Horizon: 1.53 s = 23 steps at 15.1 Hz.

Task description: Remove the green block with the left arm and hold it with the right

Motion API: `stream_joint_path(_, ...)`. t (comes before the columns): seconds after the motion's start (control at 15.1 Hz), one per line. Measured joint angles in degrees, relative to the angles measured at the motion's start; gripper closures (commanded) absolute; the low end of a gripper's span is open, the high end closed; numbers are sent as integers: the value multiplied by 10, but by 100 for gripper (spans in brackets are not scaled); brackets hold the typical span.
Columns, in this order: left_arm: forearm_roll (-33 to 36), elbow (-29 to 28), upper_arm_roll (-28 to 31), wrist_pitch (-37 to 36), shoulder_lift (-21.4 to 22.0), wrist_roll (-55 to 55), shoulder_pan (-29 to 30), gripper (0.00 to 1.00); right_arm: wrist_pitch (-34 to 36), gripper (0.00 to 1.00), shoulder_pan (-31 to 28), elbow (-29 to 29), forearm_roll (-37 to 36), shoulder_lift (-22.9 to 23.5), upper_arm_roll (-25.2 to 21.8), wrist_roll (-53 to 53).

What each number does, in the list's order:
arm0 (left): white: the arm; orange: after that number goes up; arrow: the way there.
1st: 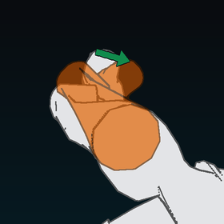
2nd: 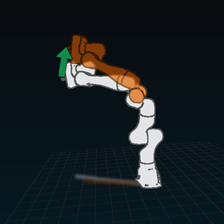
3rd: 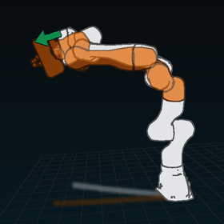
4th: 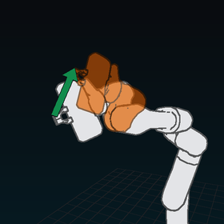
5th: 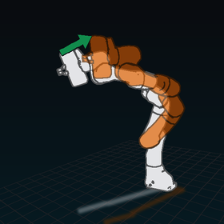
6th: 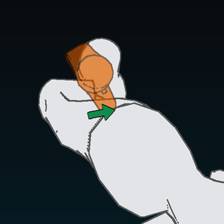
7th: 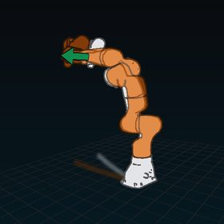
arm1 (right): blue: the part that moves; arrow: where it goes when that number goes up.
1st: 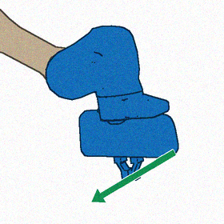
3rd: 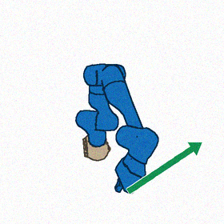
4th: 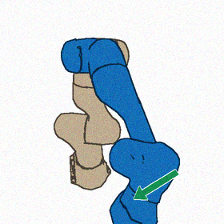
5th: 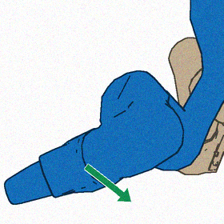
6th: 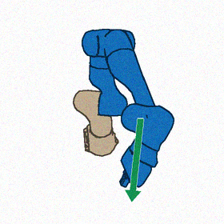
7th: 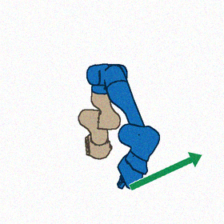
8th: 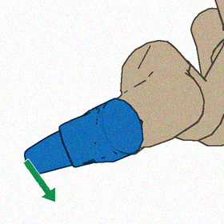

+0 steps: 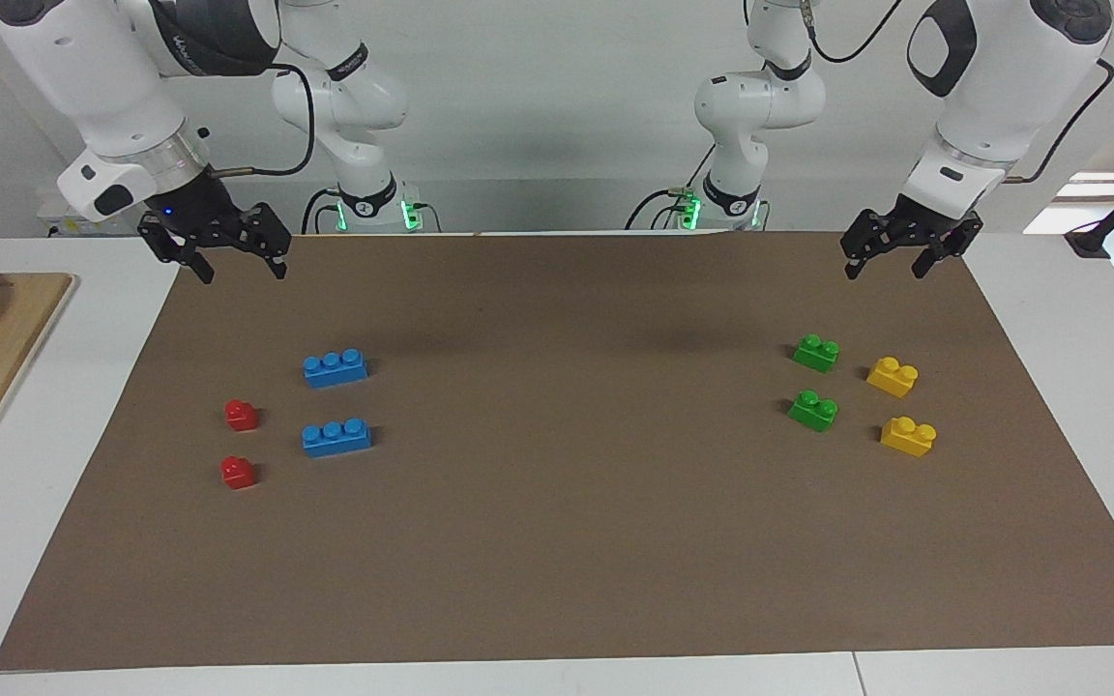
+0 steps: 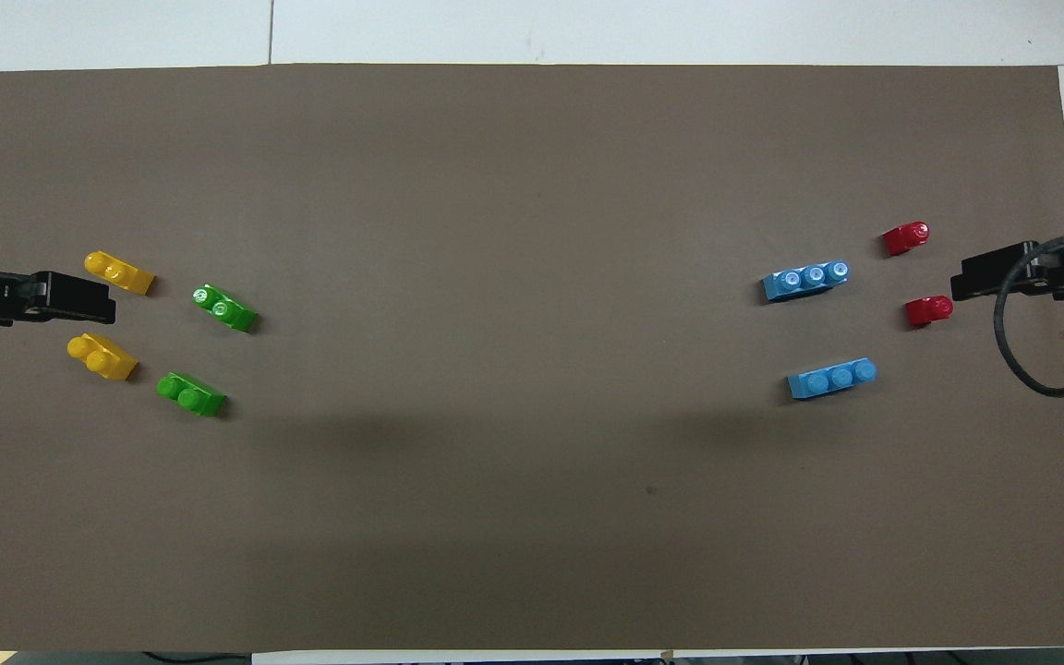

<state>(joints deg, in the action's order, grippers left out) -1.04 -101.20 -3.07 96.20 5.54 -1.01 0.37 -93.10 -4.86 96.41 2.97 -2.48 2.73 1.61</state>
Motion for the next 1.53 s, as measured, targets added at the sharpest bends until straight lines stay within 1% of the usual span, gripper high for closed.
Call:
stream_joint_path(0.2,0,0,0,-2,4,0,0,0,0,0,6,0,-17,1,0,0)
stream_joint_path(0.6,0,0,0,-2,5,0,0,0,2,0,9,0,-25,1,1,0)
stream_joint_path(1.0,0,0,0,-2,5,0,0,0,3,0,9,0,-49,1,1,8)
stream_joint_path(1.53,0,0,0,-2,5,0,0,0,3,0,9,0,-50,1,1,13)
